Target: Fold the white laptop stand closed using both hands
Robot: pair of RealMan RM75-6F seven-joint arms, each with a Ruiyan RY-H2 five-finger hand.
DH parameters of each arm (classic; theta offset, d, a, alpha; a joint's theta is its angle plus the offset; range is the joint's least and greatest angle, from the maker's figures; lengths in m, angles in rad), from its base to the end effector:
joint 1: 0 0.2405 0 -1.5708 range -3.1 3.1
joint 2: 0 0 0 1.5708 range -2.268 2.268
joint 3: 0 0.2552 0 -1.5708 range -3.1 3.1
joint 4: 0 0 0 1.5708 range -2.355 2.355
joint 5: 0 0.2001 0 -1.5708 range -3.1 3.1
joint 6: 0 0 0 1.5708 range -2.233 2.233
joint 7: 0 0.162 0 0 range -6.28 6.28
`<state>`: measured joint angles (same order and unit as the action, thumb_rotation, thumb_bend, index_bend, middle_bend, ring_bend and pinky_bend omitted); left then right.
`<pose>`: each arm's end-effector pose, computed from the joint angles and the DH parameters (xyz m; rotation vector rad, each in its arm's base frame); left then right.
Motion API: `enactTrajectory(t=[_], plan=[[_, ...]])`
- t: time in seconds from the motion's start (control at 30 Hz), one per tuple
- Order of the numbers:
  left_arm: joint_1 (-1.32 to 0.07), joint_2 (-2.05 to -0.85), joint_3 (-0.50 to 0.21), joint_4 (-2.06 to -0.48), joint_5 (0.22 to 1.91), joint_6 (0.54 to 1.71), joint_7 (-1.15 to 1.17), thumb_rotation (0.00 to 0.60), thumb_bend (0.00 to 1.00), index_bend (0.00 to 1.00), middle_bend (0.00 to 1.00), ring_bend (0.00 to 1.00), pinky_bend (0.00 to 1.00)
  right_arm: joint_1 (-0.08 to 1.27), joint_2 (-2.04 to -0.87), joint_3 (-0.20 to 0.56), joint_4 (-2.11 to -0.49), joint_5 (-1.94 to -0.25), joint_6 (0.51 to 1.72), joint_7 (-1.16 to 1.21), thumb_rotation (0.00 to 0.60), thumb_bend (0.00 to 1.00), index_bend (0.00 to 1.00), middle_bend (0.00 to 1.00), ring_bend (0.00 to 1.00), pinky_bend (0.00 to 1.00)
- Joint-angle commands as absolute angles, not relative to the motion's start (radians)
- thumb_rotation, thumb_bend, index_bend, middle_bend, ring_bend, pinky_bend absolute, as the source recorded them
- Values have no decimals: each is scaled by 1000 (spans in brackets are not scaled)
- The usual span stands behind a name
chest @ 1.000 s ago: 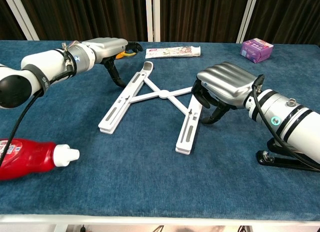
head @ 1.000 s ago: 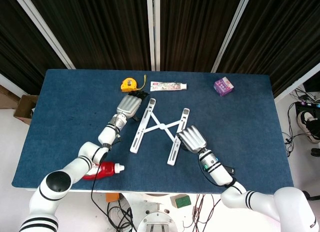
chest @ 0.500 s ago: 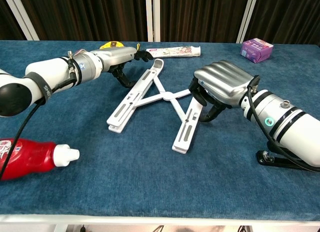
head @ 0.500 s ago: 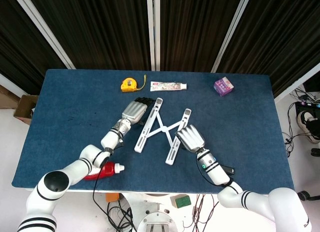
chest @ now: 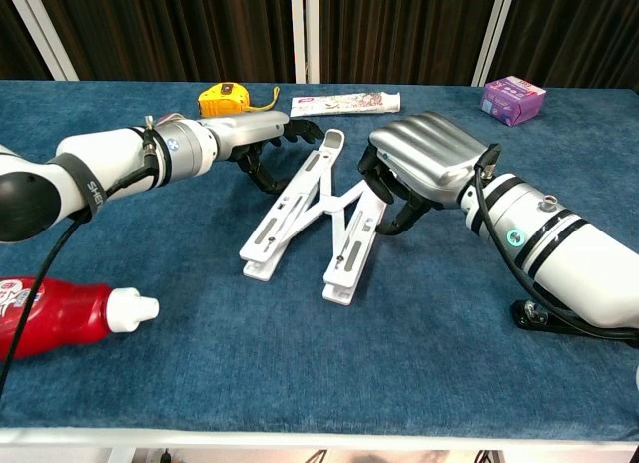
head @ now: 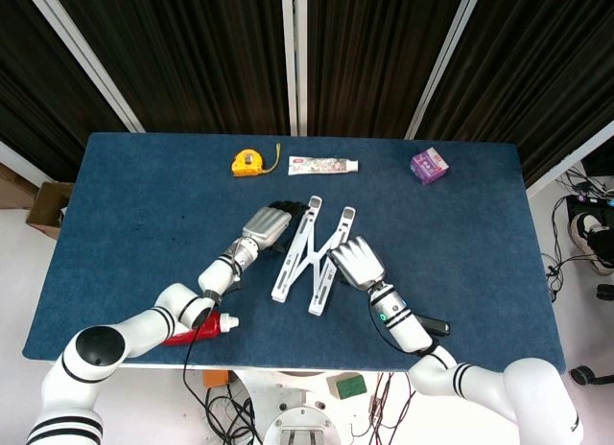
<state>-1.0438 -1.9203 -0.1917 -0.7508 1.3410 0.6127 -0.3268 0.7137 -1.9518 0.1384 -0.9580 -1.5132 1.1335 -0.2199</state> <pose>-0.0978 0.4252 -0.1139 -2.0284 -1.1828 -0.9597 -0.1238 -0.3384 -0.0933 1.9206 -0.6093 1.0986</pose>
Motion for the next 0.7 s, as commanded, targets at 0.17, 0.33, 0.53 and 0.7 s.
enactTrajectory(t=[0.17, 0.33, 0.53, 0.7], plan=[[-1031, -1896, -183, -813, 1343, 625, -305, 600, 0, 83, 69, 70, 120, 720, -1953, 134, -955, -1523, 1139, -214, 600, 26, 839, 868, 954, 1000], [-1003, -1850, -190, -837, 1325, 670, -242, 600, 0, 78, 69, 71, 120, 725, -1848, 103, -1087, -1550, 1112, -235, 600, 26, 605, 738, 787, 916], [-891, -1675, -211, -1041, 1281, 803, -190, 600, 0, 79, 70, 70, 120, 787, -1570, 94, -1428, -1527, 931, -334, 600, 26, 94, 292, 295, 384], [-808, -1549, -214, -1202, 1253, 893, -142, 600, 0, 78, 69, 71, 120, 887, -1488, 136, -1513, -1447, 746, -393, 600, 0, 0, 27, 2, 47]])
